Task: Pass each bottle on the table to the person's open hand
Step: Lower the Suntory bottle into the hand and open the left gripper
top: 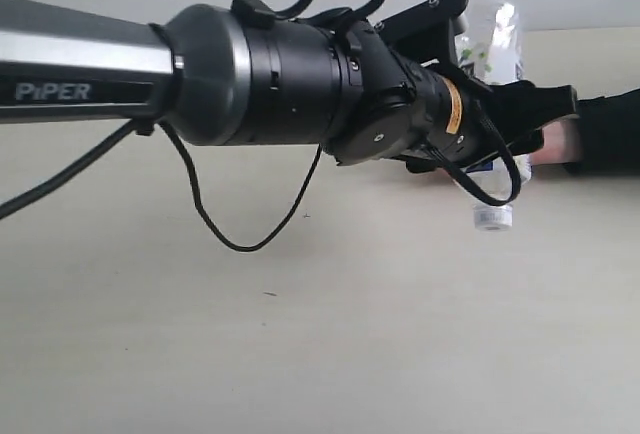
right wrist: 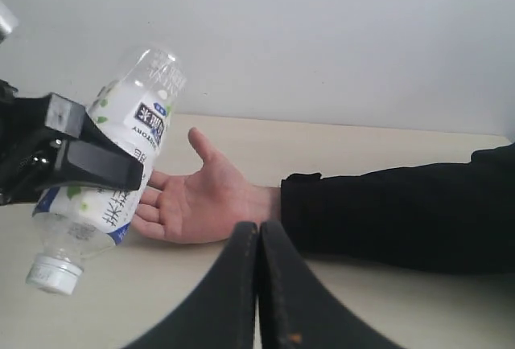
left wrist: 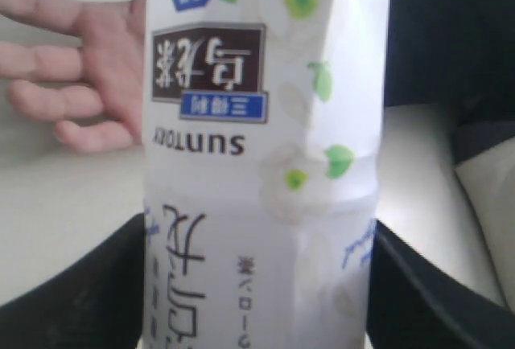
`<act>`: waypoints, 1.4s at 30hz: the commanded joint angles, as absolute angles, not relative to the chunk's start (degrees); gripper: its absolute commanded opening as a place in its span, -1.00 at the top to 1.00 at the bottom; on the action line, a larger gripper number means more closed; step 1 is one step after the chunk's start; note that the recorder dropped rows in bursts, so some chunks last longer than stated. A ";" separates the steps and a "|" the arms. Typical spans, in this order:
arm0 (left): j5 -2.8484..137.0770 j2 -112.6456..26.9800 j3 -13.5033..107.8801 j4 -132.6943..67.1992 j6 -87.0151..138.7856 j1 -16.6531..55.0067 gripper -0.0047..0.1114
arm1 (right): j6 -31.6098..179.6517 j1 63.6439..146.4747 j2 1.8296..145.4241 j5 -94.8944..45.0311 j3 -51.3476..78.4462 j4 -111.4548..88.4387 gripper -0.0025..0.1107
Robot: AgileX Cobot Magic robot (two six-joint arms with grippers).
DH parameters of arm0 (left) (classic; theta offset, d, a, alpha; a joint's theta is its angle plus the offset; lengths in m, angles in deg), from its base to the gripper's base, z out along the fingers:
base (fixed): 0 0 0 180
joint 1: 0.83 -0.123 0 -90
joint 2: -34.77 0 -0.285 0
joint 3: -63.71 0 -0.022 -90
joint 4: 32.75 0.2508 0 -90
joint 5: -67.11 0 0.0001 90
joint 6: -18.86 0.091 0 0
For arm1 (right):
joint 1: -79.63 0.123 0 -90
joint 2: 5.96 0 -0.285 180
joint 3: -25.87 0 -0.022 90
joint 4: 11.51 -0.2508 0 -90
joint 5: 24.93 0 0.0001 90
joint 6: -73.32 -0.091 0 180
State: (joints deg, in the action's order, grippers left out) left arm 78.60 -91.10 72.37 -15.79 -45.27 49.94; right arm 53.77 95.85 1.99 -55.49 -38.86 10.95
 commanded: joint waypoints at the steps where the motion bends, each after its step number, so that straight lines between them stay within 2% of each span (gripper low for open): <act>1: 74.80 -94.64 75.81 -14.69 -47.98 48.10 0.92 | 53.64 96.02 1.83 -55.22 -39.06 11.05 0.96; 9: 72.09 -103.88 87.33 -14.98 -50.49 46.54 0.92 | 53.64 96.02 1.83 -55.22 -39.06 11.05 0.96; 25: 74.90 -106.88 87.60 -17.10 -50.60 46.32 0.89 | 53.62 96.02 1.83 -55.22 -39.06 11.18 0.96; 28: 75.15 -106.88 87.60 -17.10 -50.60 46.45 0.71 | 53.62 96.02 1.83 -55.22 -39.06 11.18 0.96; 37: 75.37 -106.88 87.60 -17.10 -50.60 46.57 -0.20 | 53.62 96.02 1.83 -55.22 -39.06 11.46 0.96; 42: 75.94 -106.88 87.60 -17.10 -50.60 46.57 -0.48 | 53.76 96.02 1.83 -55.22 -39.06 11.46 0.96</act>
